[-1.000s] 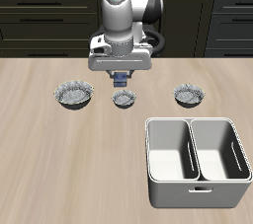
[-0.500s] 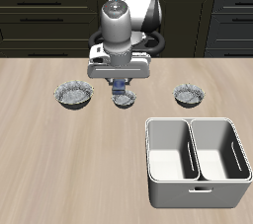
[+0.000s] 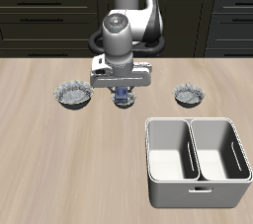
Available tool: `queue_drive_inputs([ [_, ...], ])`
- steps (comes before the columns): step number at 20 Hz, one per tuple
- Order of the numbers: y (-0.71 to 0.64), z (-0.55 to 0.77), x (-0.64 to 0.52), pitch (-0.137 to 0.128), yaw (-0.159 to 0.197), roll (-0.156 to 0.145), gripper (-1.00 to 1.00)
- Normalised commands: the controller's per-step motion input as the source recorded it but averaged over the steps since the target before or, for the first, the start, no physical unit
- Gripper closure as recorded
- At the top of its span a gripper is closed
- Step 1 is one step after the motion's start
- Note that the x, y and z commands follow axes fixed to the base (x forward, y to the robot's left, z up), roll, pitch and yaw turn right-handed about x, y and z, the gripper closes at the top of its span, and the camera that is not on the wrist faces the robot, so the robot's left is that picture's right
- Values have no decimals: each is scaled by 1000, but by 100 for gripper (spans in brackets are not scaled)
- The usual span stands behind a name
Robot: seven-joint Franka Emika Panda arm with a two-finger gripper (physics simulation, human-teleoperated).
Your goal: Place the cream cheese in the smallest bowl
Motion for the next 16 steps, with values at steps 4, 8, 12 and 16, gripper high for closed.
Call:
queue_drive_inputs([
  [4,42,54,-82,21,41,13,-100],
  [8,-1,25,-12,0,4,-3,-100],
  [12,-8,19,18,-2,-9,3,-100],
  [16,40,29,-14,7,-12,10,-100],
])
